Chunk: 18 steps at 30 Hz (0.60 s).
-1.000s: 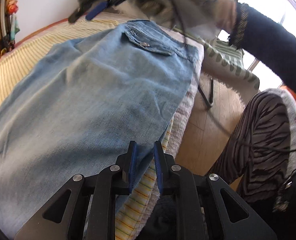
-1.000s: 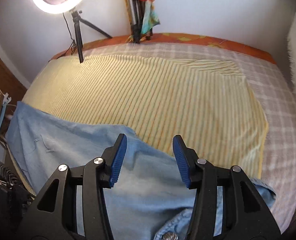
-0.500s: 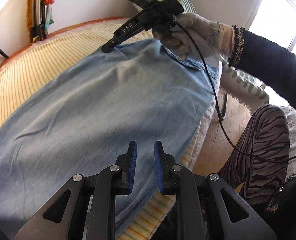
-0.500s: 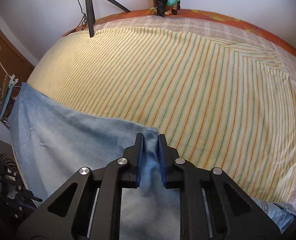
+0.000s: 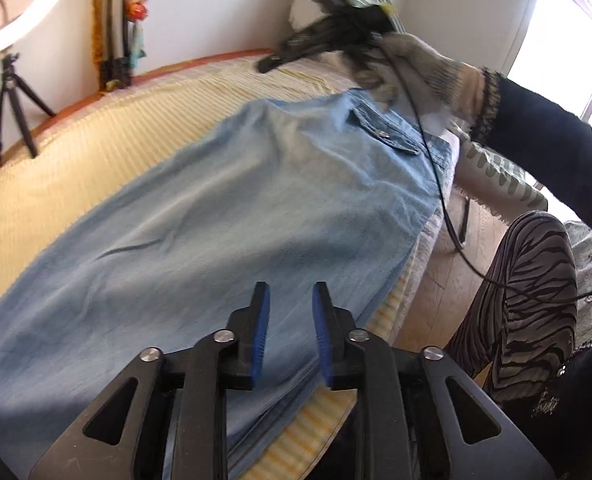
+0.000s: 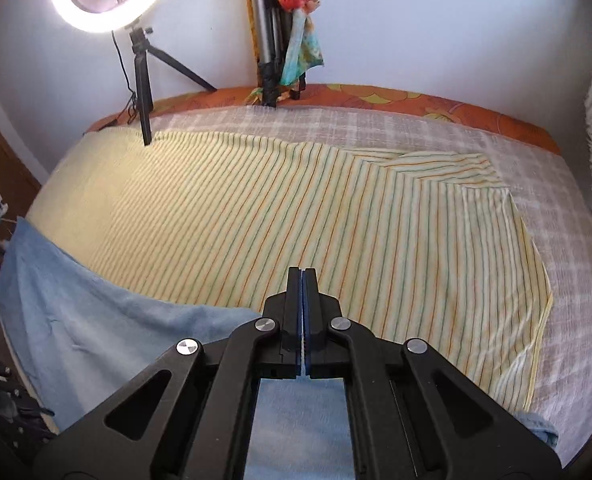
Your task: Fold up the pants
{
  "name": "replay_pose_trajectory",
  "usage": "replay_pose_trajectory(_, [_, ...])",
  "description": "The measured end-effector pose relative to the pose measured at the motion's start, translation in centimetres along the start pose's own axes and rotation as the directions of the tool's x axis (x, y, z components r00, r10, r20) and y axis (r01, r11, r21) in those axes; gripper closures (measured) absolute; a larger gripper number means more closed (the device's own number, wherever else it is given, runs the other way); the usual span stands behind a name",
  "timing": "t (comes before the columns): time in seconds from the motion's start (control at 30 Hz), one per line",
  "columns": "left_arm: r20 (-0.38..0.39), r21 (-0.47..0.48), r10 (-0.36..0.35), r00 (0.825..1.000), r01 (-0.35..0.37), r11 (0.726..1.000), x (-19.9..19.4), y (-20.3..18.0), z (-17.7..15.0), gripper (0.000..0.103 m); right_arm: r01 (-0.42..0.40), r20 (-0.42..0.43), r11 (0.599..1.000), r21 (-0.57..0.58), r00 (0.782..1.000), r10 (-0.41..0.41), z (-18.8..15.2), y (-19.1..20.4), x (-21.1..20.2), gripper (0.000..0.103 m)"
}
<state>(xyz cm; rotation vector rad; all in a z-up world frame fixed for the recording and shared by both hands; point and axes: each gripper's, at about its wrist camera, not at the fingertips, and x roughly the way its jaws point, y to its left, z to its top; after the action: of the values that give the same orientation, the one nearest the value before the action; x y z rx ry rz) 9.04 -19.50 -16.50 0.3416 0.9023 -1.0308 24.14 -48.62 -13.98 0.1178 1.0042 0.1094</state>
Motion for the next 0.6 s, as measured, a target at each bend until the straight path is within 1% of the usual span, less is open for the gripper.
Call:
replay_pose_trajectory(0.03, [0.009,-0.010,0.028,1.000,-0.028,1.000,-0.9,0.6,-0.4,0.076,-0.011,0.009,1.000,0.006,1.000,0.011,-0.4,0.1,-1.1,0.102])
replay_pose_trajectory(0.1, [0.027,-0.049,0.058,0.998,-0.057,0.997,-2.9,2.0,-1.6,0.076,-0.023,0.025,1.000,-0.005,0.999,0.024,-1.4,1.0,-3.3,0.099])
replay_pose_trajectory(0.13, [0.031,-0.067,0.068,0.997,-0.066,0.996,-4.0,2.7,-2.3,0.076,-0.034,0.033,0.999,-0.020,0.999,0.035,-2.0,1.7,-4.5,0.093])
replay_pose_trajectory(0.17, [0.029,-0.080,0.087,0.996,-0.084,0.993,-4.9,3.4,-3.1,0.076,-0.042,0.043,0.999,-0.032,0.998,0.044,-2.7,2.4,-5.4,0.084])
replay_pose_trajectory(0.23, [0.008,-0.086,0.144,0.990,-0.143,0.986,-6.5,4.4,-4.7,0.074,-0.070,0.061,0.996,-0.051,0.995,0.073,-3.8,4.1,-6.7,0.074])
replay_pose_trajectory(0.27, [-0.002,-0.084,0.165,0.986,-0.165,0.983,-7.1,4.7,-5.3,0.074,-0.091,0.062,0.994,-0.062,0.994,0.094,-4.3,4.9,-7.3,0.072])
replay_pose_trajectory(0.37, [-0.045,-0.101,0.190,0.981,-0.193,0.976,-8.6,6.0,-8.0,0.074,-0.146,0.040,0.982,-0.119,0.988,0.151,-5.9,8.1,-8.3,0.072])
replay_pose_trajectory(0.43, [-0.093,-0.112,0.218,0.972,-0.228,0.967,-9.0,6.9,-9.8,0.074,-0.183,0.021,0.967,-0.177,0.982,0.190,-7.3,10.9,-8.5,0.072])
replay_pose_trajectory(0.5, [-0.130,-0.107,0.237,0.963,-0.251,0.962,-9.0,7.2,-11.3,0.074,-0.236,-0.015,0.942,-0.237,0.971,0.240,-9.0,14.0,-8.3,0.072])
replay_pose_trajectory(0.6, [-0.159,-0.106,0.240,0.958,-0.258,0.960,-8.6,7.3,-12.7,0.074,-0.289,-0.082,0.901,-0.325,0.957,0.277,-11.6,18.6,-7.4,0.072])
